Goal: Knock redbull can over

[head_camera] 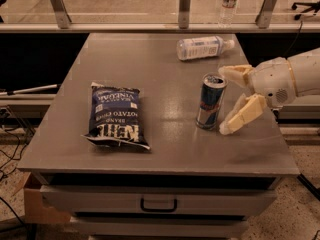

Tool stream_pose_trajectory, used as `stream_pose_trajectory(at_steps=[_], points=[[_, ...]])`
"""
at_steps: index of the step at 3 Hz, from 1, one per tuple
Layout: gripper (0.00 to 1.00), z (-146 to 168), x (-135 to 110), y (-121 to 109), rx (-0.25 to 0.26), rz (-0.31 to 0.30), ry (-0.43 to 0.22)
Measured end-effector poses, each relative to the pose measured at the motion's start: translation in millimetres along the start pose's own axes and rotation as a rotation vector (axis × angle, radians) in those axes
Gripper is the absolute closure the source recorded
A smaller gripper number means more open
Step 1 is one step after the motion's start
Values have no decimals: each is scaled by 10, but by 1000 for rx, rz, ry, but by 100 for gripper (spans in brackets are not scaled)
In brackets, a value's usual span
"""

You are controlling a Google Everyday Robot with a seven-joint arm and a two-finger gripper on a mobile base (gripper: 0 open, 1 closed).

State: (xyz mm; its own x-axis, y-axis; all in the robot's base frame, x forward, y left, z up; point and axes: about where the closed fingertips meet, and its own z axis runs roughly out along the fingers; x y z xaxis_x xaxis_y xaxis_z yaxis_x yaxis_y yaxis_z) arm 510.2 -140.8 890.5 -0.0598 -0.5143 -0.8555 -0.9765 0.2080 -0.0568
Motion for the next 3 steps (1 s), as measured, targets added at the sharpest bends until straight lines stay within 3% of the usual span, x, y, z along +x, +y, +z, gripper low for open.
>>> stream_pose_trajectory(at_steps=[1,3], points=[[0,83,-12,-3,-12,8,-80],[0,165,-36,25,-34,2,-154]])
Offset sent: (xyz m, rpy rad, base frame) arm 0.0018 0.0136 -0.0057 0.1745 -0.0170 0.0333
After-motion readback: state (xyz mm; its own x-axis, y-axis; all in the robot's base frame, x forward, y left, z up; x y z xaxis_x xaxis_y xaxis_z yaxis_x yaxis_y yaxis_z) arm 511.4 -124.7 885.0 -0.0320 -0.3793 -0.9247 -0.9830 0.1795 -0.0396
